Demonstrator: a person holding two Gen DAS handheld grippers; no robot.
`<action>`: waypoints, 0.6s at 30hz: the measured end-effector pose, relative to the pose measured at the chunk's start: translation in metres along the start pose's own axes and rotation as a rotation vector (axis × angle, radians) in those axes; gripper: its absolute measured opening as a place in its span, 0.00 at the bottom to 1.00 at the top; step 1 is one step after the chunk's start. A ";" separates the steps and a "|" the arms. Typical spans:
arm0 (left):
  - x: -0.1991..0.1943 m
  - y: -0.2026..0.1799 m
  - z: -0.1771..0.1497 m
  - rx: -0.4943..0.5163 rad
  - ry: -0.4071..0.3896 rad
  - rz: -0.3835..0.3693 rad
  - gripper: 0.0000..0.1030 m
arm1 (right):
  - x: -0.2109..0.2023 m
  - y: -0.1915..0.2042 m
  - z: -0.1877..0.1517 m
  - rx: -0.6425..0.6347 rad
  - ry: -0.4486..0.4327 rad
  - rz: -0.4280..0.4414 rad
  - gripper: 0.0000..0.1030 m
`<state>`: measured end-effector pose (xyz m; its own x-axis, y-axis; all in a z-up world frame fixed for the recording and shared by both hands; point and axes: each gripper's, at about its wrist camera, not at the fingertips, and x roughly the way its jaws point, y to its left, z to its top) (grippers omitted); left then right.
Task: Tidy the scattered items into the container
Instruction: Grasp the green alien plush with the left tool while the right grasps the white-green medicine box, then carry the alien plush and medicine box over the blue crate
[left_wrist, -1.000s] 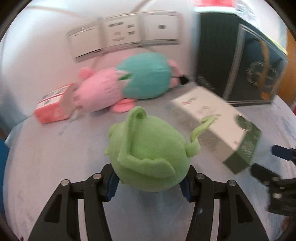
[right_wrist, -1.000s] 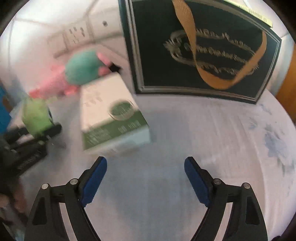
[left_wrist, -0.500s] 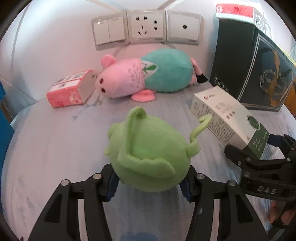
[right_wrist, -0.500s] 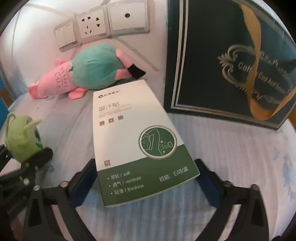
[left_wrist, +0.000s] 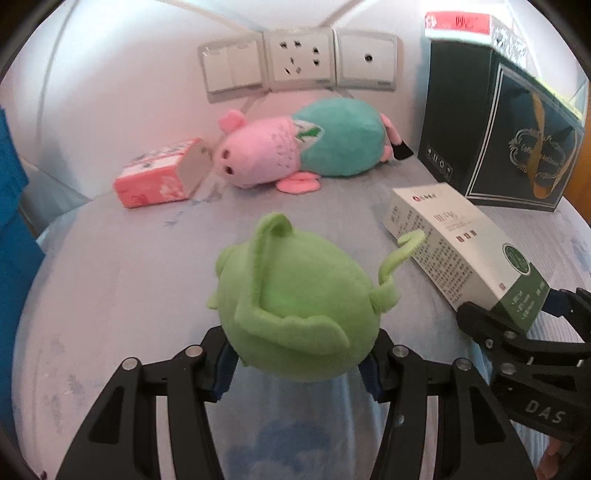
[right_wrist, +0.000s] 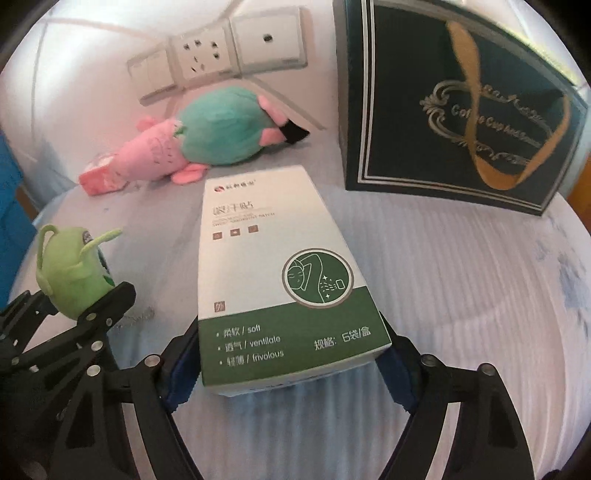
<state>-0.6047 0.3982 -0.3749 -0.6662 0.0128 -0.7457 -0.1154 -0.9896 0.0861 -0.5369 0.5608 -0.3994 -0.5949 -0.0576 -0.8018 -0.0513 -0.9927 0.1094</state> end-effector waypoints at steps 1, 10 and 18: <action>-0.008 0.003 0.000 0.002 -0.014 0.006 0.52 | -0.009 0.004 0.000 -0.005 -0.016 0.004 0.79; -0.090 0.047 -0.008 -0.018 -0.083 0.050 0.52 | -0.098 0.058 -0.002 -0.076 -0.134 0.036 0.77; -0.165 0.100 -0.010 -0.075 -0.134 0.112 0.52 | -0.169 0.132 0.011 -0.160 -0.228 0.112 0.77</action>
<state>-0.4986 0.2958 -0.2501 -0.7646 -0.0843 -0.6389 0.0172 -0.9937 0.1105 -0.4518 0.4404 -0.2432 -0.7556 -0.1599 -0.6352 0.1409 -0.9867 0.0808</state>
